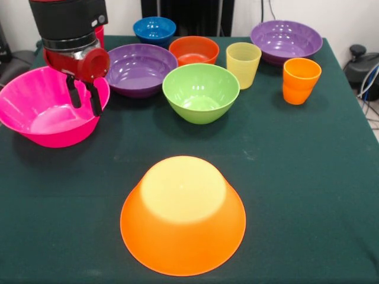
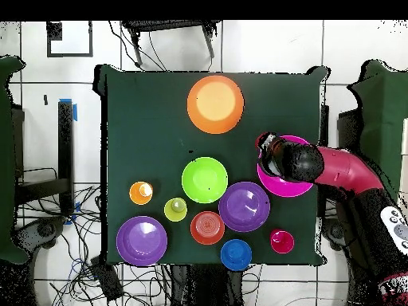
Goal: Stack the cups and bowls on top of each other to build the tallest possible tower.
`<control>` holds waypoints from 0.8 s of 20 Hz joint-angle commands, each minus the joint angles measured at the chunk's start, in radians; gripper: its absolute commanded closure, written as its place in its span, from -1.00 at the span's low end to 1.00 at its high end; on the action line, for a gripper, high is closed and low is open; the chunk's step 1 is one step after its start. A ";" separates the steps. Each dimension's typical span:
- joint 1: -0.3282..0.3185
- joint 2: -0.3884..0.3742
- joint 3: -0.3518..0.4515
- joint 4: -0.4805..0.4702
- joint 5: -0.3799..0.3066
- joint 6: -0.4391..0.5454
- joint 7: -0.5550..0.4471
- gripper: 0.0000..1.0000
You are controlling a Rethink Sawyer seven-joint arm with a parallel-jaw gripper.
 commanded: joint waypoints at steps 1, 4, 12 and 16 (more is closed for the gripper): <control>0.014 0.020 0.042 0.046 -0.046 0.036 -0.172 -1.00; 0.016 0.043 0.033 0.043 -0.064 0.010 -0.162 -1.00; 0.016 0.138 0.019 0.012 -0.100 -0.062 -0.148 -1.00; 0.020 0.168 0.014 -0.005 -0.118 -0.085 -0.145 -1.00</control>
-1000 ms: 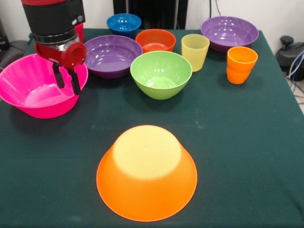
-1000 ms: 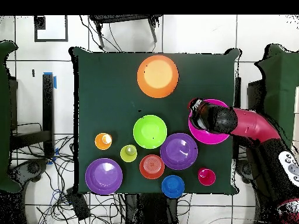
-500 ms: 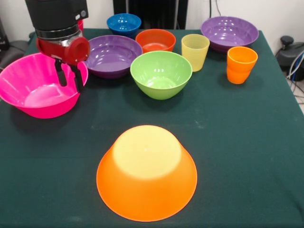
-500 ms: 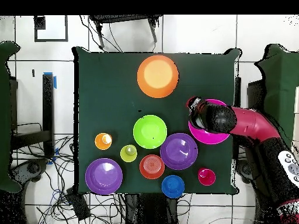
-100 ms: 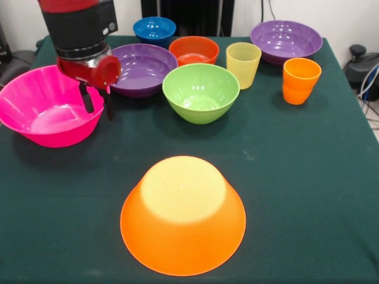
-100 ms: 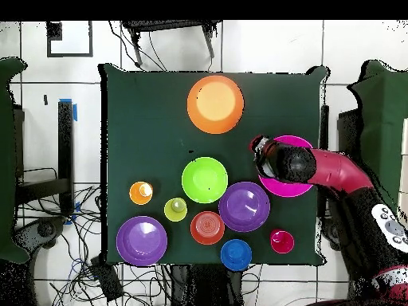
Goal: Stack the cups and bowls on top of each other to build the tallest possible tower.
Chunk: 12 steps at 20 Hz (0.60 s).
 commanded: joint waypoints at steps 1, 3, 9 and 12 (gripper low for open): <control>0.022 0.103 0.007 -0.011 -0.105 -0.069 -0.145 -1.00; 0.026 0.103 0.003 -0.015 -0.121 -0.075 -0.150 -1.00; 0.054 0.080 -0.014 -0.025 -0.188 -0.102 -0.161 1.00; 0.068 0.072 -0.024 -0.029 -0.198 -0.098 -0.146 1.00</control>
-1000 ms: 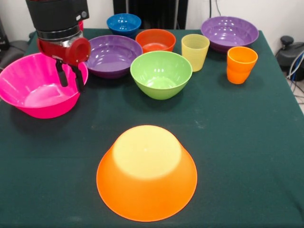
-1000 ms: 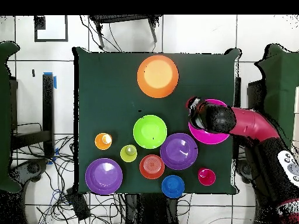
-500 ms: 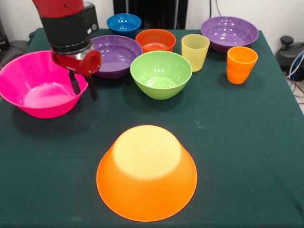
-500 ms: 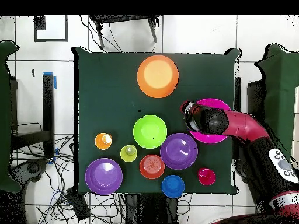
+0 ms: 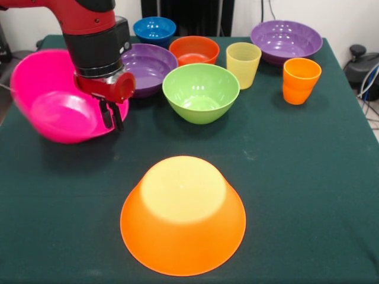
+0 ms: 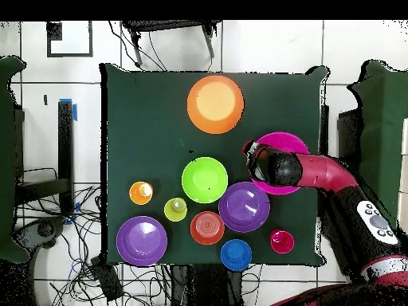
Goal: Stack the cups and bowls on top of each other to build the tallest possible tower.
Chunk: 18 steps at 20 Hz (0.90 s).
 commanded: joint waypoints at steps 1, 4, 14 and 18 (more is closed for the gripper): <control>0.060 0.026 -0.024 -0.033 -0.122 -0.028 -0.145 1.00; 0.072 0.025 -0.026 -0.048 -0.132 -0.014 -0.138 1.00; 0.066 0.010 -0.012 -0.040 -0.126 0.022 -0.137 1.00; 0.063 -0.003 -0.003 -0.034 -0.119 0.043 -0.154 1.00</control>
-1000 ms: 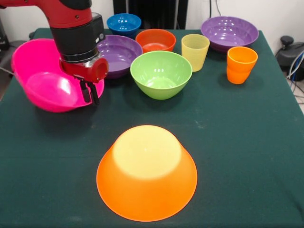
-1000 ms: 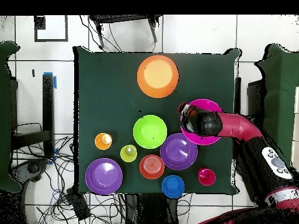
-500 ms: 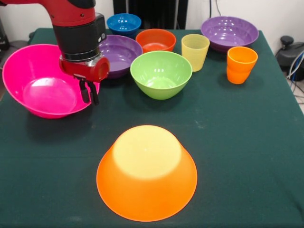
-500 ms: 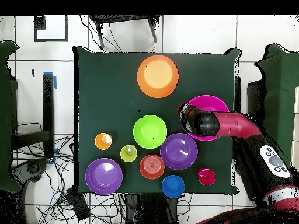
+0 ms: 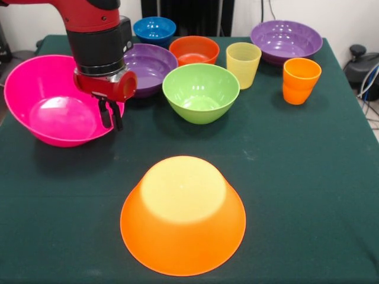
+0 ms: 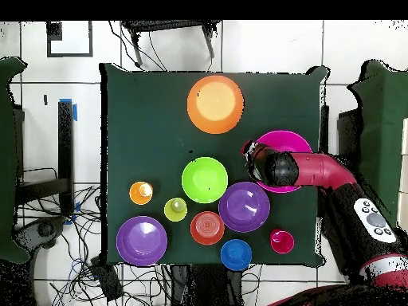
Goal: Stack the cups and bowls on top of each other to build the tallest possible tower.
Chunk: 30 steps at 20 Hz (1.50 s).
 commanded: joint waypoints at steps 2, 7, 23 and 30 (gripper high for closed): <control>0.048 0.004 -0.001 -0.029 -0.064 0.056 -0.161 1.00; 0.064 -0.013 -0.010 -0.037 -0.067 0.080 -0.165 1.00; 0.105 -0.053 -0.032 -0.045 -0.065 0.121 -0.155 1.00; 0.108 -0.049 -0.042 -0.040 -0.072 0.093 -0.139 1.00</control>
